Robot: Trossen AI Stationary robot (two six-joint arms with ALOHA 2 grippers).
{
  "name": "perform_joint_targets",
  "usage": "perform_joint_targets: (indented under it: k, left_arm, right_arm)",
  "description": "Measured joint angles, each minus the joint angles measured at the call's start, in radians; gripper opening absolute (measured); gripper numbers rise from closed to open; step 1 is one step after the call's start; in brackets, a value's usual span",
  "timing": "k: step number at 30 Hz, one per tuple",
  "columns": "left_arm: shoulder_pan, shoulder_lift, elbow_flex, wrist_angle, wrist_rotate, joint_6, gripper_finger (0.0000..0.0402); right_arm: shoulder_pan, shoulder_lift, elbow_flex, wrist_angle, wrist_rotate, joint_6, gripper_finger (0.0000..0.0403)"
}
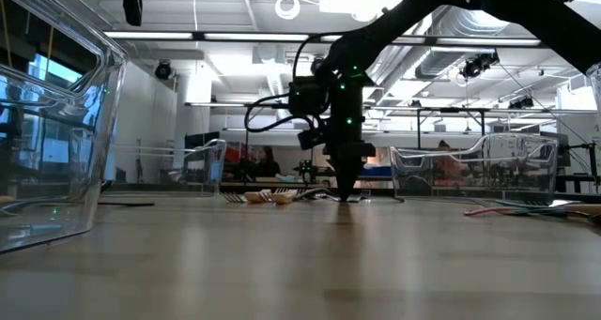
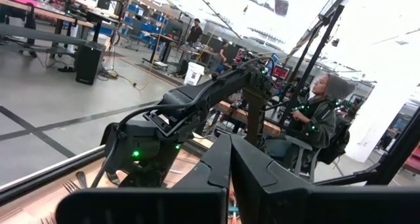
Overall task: Sort silverware by color (type)
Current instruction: Put the blue spoon into the top left transparent bin
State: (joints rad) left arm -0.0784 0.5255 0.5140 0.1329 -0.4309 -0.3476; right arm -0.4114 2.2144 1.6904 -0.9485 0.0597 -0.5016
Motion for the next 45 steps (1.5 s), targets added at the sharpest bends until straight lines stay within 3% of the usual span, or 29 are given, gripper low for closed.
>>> perform_joint_targets:
  k: [9, 19, 25, 29, 33, 39, 45]
  left_arm:
    - [0.0, 0.0, 0.0, 0.0, 0.0, 0.0, 0.0001]
    - [0.0, 0.0, 0.0, 0.003, 0.001, 0.0, 0.0001]
    - [-0.001, 0.0, 0.0, 0.009, 0.002, 0.001, 0.0001]
    - [-0.001, 0.0, 0.0, 0.008, 0.002, 0.001, 0.0001]
    - [-0.001, 0.0, 0.0, 0.008, 0.002, 0.003, 0.0001]
    - [-0.001, 0.007, 0.0, 0.007, 0.001, 0.077, 0.0001]
    - [0.015, 0.053, 0.0, 0.057, 0.005, 0.123, 0.0001]
  right_arm:
    - [0.0, -0.016, 0.076, -0.038, -0.009, -0.003, 0.0003]
    - [-0.01, -0.048, 0.345, -0.214, -0.111, 0.017, 0.0001]
    - [0.005, -0.09, 0.426, -0.339, -0.329, 0.13, 0.0001]
    - [0.045, -0.211, 0.306, -0.283, -0.352, 0.146, 0.0001]
    - [0.071, -0.398, 0.06, -0.131, -0.353, 0.232, 0.0]
    - [0.124, -0.763, -0.421, 0.217, -0.346, 0.487, 0.0]
    - [0.228, -1.041, -0.774, 0.623, -0.233, 0.753, 0.0]
